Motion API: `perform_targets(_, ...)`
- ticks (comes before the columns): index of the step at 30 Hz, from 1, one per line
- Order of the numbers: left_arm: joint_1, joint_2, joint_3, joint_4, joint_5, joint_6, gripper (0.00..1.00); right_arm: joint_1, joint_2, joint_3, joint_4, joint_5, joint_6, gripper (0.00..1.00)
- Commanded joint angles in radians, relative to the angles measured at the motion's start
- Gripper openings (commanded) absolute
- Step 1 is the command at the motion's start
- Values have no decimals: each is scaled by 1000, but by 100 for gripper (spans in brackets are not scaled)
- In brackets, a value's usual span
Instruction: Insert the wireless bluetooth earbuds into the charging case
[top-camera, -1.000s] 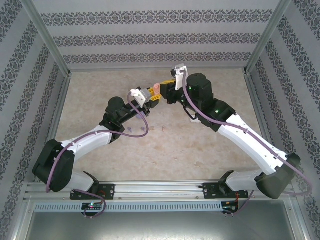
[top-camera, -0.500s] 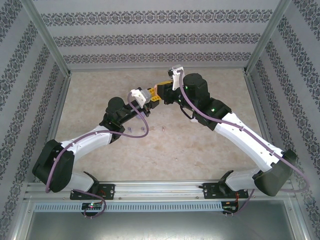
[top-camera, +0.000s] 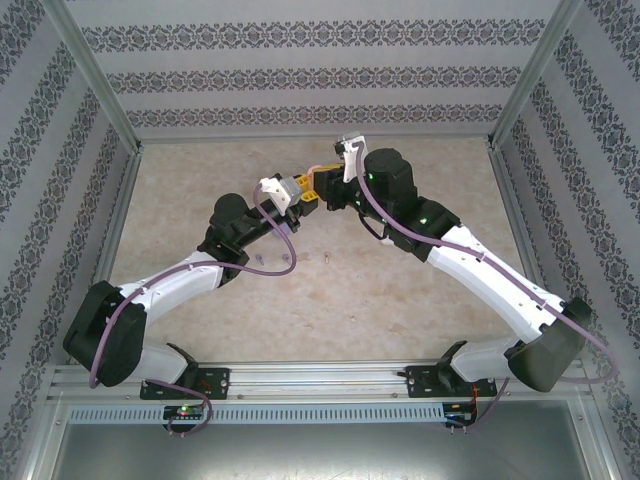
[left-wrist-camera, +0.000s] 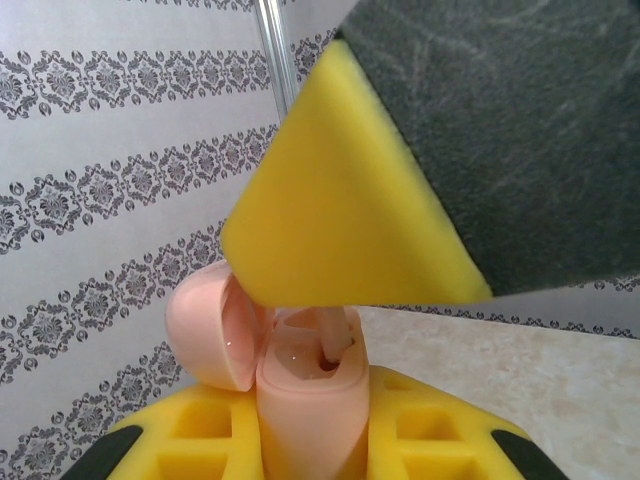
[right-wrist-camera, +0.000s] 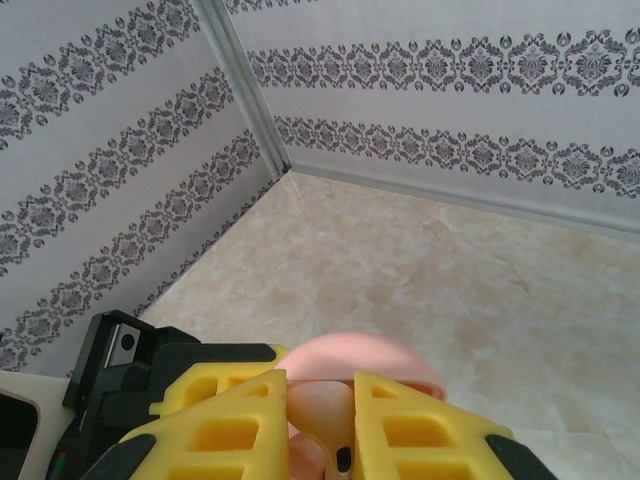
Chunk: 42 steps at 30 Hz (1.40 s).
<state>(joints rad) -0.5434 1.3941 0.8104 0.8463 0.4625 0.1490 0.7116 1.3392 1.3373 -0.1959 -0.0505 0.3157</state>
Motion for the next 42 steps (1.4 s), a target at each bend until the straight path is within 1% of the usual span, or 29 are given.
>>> perform_targets(1, -14, -31, 40, 31, 17, -6, 0, 2, 11, -16, 9, -16, 10, 18)
perform_targets(8, -13, -26, 52, 26, 16, -9, 0, 20, 28, -20, -6, -75, -10, 17)
perform_targets(15, -13, -28, 56, 21, 10, -6, 0, 33, 41, -25, -32, -70, -36, 16)
perform_targets(22, -13, -37, 48, 32, -8, -8, 0, 33, 9, -65, -28, -41, -35, 16)
perform_targets(28, -13, -41, 50, 30, -5, -13, 0, 34, 10, -67, -30, -59, -33, 17)
perform_targets(30, -13, -40, 53, 28, -3, -15, 0, 34, 14, -61, -30, -56, -30, 20)
perform_targets(35, -13, -37, 55, 21, 7, -16, 0, 32, 17, -27, -37, -10, -4, 41)
perform_targets(37, -13, -35, 55, 20, 11, -19, 0, 29, 15, -12, -37, 2, 5, 43)
perform_targets(42, -13, -30, 56, 26, 9, -25, 0, 22, 14, 36, -46, 19, 29, 53)
